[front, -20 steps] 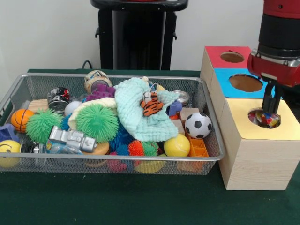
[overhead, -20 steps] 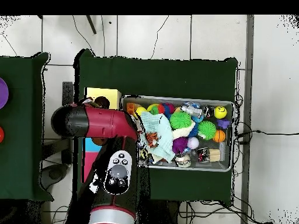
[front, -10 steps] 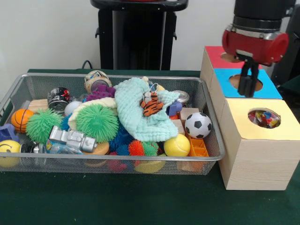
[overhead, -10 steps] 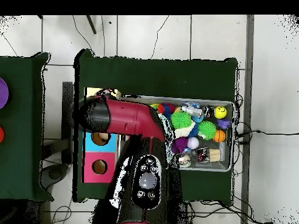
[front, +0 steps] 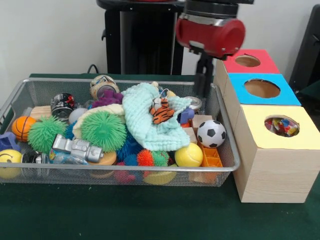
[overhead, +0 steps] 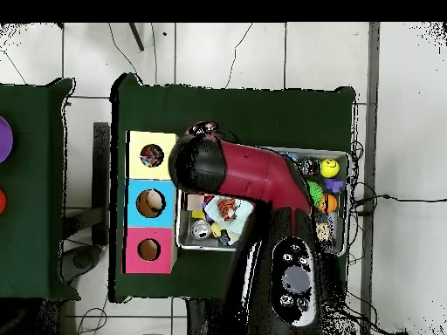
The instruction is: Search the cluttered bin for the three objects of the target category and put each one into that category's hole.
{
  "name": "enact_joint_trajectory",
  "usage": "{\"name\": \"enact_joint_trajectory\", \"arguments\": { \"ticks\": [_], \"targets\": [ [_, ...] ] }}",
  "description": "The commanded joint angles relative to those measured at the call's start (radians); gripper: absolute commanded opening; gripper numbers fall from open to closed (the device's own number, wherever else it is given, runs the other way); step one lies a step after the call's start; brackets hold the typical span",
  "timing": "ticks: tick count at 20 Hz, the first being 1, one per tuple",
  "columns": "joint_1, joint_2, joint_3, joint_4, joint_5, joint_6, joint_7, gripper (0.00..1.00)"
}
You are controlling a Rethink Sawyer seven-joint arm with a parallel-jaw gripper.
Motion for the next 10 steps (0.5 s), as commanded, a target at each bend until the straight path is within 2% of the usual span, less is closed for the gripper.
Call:
{"name": "enact_joint_trajectory", "arguments": {
  "ticks": [1,7,10],
  "targets": [
    [-0.094,0.008,0.143,0.101,-0.145,0.117,-0.316,0.0],
    [-0.148,0.008,0.18,0.104,-0.229,0.091,-0.327,0.0],
    [-0.151,0.009,0.186,0.095,-0.267,0.088,-0.311,0.0]
  ]
}}
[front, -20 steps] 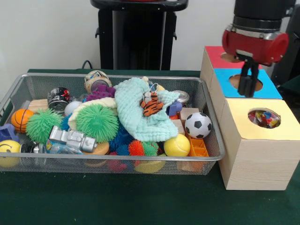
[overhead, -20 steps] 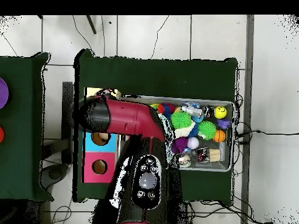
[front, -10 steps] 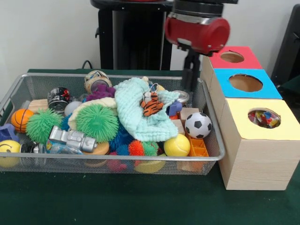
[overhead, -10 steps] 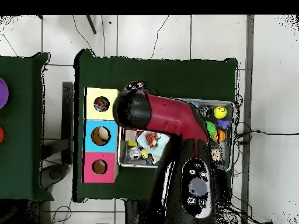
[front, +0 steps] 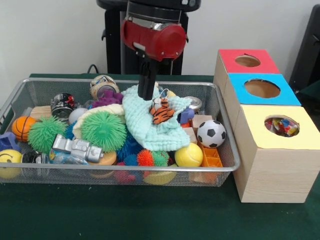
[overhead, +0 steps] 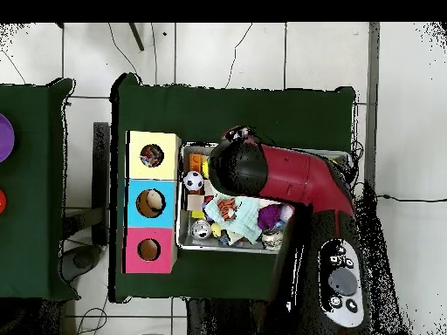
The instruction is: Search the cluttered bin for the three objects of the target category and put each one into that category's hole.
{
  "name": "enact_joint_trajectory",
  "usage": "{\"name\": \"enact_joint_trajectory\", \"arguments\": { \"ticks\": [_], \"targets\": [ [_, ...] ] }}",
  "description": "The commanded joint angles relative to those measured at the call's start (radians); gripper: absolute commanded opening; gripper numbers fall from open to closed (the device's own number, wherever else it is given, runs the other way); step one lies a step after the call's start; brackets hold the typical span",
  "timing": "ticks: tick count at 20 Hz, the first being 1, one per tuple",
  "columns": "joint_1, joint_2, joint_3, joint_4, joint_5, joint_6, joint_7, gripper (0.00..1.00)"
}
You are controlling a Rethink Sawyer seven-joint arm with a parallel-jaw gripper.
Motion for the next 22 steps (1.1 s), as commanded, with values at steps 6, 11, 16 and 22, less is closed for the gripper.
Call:
{"name": "enact_joint_trajectory", "arguments": {
  "ticks": [6,11,16,22],
  "targets": [
    [-0.015,0.014,0.135,0.092,-0.169,0.067,-0.236,0.0],
    [-0.01,0.011,0.14,0.094,-0.189,0.069,-0.199,0.0],
    [-0.007,0.004,0.143,0.094,-0.212,0.063,-0.18,0.0],
    [0.0,-0.007,0.139,0.104,-0.225,0.056,-0.154,0.0]
  ]
}}
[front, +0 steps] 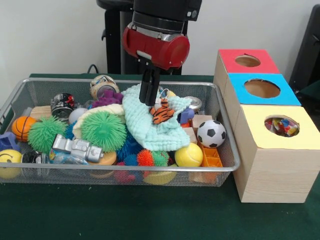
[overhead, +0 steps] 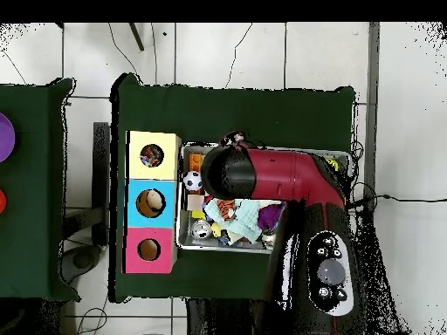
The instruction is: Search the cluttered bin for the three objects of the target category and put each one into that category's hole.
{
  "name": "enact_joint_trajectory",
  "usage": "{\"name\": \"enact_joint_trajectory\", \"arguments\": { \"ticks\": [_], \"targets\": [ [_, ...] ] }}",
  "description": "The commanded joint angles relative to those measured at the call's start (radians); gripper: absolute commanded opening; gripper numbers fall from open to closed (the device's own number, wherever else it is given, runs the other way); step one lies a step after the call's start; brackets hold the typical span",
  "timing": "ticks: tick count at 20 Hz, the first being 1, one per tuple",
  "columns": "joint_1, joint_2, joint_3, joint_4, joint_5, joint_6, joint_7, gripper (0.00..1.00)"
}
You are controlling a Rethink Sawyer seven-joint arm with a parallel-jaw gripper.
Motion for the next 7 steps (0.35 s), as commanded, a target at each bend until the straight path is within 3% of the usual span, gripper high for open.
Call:
{"name": "enact_joint_trajectory", "arguments": {
  "ticks": [1,7],
  "targets": [
    [0.009,-0.008,0.082,0.102,-0.069,0.057,-0.152,0.0],
    [0.013,-0.012,0.08,0.098,-0.071,0.068,-0.149,0.0]
  ]
}}
